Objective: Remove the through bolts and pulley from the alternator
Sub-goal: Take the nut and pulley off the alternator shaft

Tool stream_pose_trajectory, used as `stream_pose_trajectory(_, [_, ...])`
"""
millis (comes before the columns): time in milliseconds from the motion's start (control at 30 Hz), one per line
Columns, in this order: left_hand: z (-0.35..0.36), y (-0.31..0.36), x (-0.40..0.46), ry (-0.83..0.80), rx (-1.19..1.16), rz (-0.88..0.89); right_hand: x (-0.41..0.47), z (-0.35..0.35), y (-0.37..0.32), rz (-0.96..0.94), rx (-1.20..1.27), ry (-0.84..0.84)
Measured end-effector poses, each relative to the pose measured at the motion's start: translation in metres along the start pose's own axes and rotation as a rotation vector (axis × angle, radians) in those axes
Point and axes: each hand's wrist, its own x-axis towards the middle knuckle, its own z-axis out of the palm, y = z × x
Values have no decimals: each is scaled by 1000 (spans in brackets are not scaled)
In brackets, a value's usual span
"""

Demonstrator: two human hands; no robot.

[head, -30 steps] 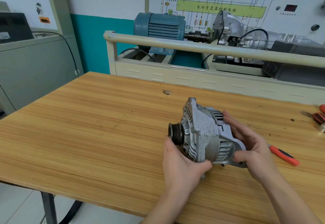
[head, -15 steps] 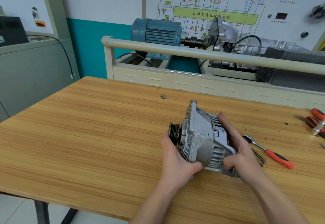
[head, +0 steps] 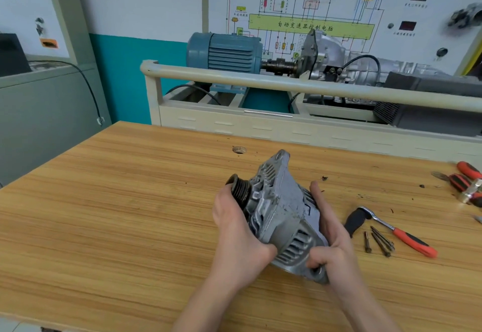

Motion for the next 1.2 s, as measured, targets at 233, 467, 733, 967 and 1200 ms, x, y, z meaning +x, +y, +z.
stream_pose_trajectory(233, [-13,23,20,-119,111,-105,4,2,-7,87,-125,-1])
stream_pose_trajectory(467, [-14,56,36,-216,396,-84,-3,2,-2,187,-100,-50])
stream_pose_trajectory(733, [-21,63,53,-320,483,-93,-2,13,-2,227,-291,-28])
stream_pose_trajectory(967, [-18,63,48,-366,563,54,-15,14,0,180,-346,-39])
stream_pose_trajectory(1200, [7,66,24,-309,663,244,-20,-13,-19,213,-273,-8])
